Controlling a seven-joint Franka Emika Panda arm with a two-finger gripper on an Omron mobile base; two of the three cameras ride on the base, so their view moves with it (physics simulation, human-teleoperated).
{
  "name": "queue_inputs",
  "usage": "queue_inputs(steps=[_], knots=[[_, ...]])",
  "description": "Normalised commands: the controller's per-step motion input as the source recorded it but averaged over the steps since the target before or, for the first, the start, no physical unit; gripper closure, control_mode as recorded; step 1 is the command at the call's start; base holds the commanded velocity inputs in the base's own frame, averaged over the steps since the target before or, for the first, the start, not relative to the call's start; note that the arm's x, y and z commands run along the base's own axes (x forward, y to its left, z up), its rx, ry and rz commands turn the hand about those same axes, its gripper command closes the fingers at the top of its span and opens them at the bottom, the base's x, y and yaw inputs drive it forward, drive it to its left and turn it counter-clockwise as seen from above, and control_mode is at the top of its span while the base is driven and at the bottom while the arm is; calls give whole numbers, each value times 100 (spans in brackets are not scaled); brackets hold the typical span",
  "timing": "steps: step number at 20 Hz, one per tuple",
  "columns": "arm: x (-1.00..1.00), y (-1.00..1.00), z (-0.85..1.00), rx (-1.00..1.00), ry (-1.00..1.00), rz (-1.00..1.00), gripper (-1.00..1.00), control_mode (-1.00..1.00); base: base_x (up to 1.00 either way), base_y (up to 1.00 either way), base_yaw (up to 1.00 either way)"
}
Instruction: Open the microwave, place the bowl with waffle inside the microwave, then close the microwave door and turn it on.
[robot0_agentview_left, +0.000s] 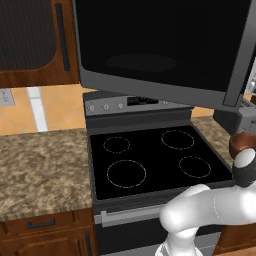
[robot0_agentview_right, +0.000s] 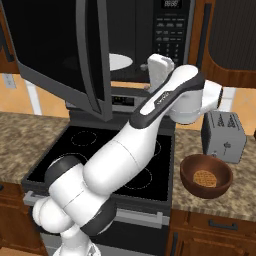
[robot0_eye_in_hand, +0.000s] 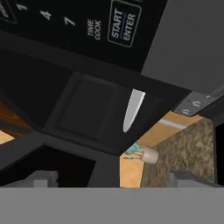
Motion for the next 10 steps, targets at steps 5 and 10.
queue_inputs(steps=[5, 10], knots=[[-29, 63, 0, 1, 9, 8, -100, -100, 0, 0, 0], [-84, 68, 3, 0, 0, 17, -100, -100, 0, 0, 0]])
